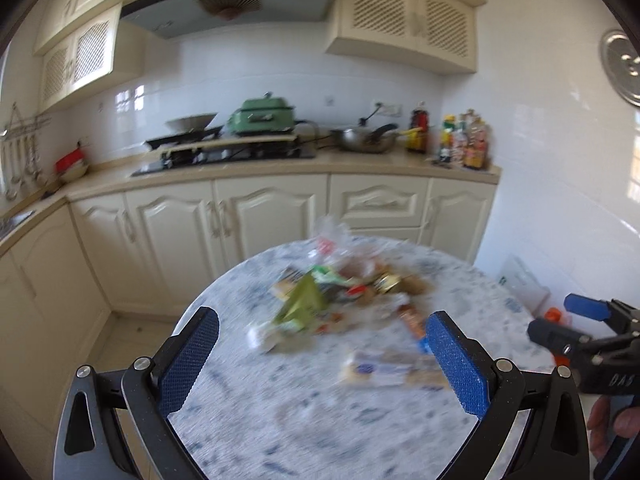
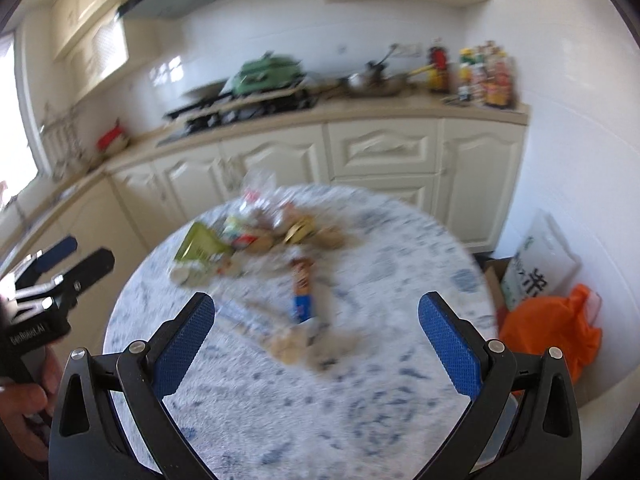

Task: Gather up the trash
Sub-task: 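Return both tools from the bin to the table, then grasp the bread packet with the right tool while the left tool grasps the chocolate bar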

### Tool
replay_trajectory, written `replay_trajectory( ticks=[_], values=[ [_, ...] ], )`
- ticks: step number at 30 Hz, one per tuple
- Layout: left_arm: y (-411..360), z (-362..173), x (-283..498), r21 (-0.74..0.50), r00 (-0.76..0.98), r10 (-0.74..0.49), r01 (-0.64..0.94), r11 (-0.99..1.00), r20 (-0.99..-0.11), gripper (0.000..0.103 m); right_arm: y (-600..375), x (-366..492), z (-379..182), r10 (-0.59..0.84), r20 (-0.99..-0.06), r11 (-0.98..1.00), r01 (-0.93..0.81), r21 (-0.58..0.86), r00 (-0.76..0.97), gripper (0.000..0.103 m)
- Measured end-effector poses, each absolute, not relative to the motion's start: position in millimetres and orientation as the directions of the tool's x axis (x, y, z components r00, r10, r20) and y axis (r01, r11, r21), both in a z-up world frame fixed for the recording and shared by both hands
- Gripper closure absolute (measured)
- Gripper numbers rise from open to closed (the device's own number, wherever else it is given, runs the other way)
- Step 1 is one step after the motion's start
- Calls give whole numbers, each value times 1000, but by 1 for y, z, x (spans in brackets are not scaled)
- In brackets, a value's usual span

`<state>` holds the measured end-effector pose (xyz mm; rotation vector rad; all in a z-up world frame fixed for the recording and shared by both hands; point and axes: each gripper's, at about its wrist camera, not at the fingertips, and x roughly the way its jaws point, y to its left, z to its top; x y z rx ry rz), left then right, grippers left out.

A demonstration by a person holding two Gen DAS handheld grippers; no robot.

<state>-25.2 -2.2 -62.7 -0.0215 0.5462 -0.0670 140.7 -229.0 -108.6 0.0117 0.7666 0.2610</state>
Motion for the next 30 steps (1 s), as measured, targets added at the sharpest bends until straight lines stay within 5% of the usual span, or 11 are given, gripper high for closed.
replay_trajectory(
  ticks=[11,17,20,22,24,30],
  values=[
    [30,-65,8,-68,790,-9,-41,997,-613,1,-155,179,-177,261,-797,891,-453,-17,544,2],
    [36,-79,28,-69,766,-6,-50,996,-643,1,-128,203,-207,242,-844,847,-529,-58,480,18],
    [33,-89,38,-63,753,-6,-47,997,-658,1,-123,210,-220,253,-864,832,-554,-36,436,37],
    [30,-97,45,-61,743,-8,-44,997,-670,1,-125,213,-223,302,-863,825,-565,24,405,60],
    [27,-103,52,-60,734,-9,-43,997,-679,1,-127,214,-223,300,-863,831,-556,27,407,70],
    [8,-111,74,-47,724,-29,-5,999,-690,1,-163,203,-212,391,-815,861,-482,160,429,71]
  ],
)
